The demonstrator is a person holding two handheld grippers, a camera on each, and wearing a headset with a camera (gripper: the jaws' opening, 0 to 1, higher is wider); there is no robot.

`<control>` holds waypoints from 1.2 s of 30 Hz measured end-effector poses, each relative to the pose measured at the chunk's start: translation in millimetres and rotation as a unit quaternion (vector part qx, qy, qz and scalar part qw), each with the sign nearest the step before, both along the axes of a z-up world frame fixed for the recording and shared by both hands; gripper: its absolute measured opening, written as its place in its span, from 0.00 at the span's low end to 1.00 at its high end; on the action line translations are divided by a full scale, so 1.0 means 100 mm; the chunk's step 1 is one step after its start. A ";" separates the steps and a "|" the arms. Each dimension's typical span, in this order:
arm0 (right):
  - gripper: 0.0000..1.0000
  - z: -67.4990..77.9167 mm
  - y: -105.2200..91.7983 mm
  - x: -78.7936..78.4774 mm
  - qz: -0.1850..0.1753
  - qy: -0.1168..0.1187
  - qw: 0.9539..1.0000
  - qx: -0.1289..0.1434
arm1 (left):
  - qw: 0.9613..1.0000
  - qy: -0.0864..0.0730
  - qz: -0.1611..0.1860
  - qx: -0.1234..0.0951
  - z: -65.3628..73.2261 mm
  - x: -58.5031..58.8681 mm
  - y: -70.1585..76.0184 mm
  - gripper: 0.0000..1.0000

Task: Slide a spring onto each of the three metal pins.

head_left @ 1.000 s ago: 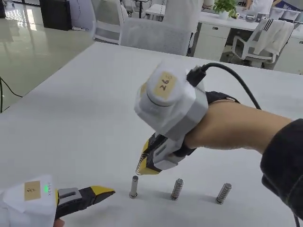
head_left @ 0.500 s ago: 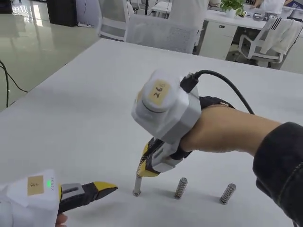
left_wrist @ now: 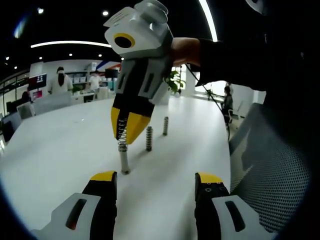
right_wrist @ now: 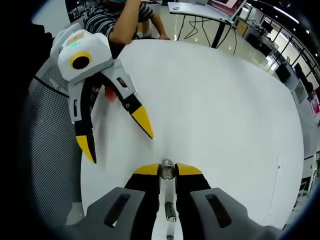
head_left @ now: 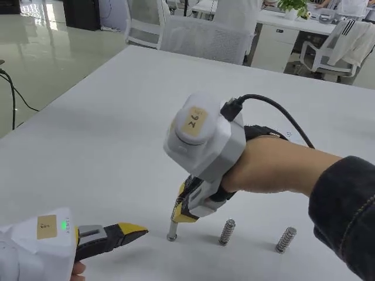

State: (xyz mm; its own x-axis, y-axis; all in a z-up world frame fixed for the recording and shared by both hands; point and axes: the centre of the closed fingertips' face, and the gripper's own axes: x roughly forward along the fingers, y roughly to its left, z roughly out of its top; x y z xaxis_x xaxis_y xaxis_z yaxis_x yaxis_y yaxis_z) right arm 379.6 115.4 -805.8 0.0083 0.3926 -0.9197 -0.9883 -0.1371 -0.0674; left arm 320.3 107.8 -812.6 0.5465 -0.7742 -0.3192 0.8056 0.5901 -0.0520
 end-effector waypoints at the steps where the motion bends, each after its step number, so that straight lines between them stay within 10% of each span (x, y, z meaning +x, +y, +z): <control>1: 0.08 -0.02 0.00 0.00 0.001 -0.001 1.000 -0.003 | 1.000 0.000 0.000 0.000 0.00 0.00 0.00 0.58; 36: 0.09 -0.47 -0.10 -0.03 -0.003 0.014 0.999 -0.037 | 1.000 0.009 -0.002 0.005 -0.04 -0.03 -0.01 0.58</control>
